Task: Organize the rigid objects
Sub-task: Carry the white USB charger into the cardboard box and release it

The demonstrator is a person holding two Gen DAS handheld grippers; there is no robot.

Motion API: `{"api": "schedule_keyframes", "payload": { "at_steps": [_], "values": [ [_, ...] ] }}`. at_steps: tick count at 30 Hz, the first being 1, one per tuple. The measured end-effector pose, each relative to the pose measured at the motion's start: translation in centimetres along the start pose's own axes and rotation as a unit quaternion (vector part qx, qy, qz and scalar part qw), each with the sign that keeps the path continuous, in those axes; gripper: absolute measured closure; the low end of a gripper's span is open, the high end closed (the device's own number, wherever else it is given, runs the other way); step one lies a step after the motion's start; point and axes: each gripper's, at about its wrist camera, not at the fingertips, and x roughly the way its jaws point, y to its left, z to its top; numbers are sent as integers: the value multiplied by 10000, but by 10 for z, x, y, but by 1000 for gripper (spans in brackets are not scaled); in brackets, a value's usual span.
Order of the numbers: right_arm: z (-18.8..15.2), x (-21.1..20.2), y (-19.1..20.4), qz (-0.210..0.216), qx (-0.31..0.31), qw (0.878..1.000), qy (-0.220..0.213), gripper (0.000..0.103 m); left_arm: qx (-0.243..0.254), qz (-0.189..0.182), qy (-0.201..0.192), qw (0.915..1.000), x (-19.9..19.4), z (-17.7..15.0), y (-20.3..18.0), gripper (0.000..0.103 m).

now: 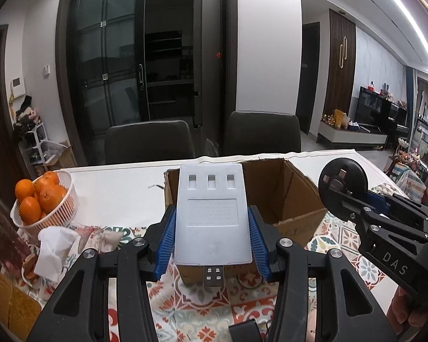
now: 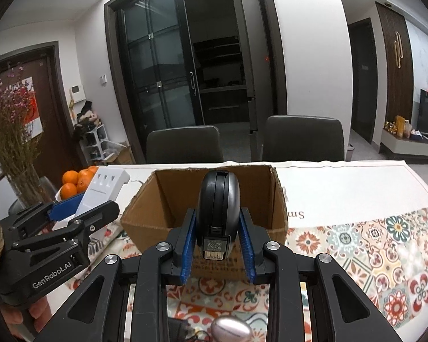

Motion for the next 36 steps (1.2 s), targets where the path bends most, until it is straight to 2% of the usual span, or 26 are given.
{"api": "schedule_keyframes", "payload": {
  "at_steps": [12, 22, 31, 36],
  "values": [
    [23, 47, -6, -28, -114, 9994, 311, 73, 277, 77, 331, 9990, 54, 23, -1, 56],
    [26, 91, -20, -23, -37, 9960, 890, 73, 420, -43, 961, 9945, 102, 30, -8, 56],
    [18, 118, -28, 7, 18, 9895, 1442, 73, 387, -78, 1286, 9909, 119, 21, -8, 55],
    [17, 113, -29, -4, 53, 9912, 1326, 67, 294, -69, 1326, 9907, 118, 19, -8, 53]
  ]
}}
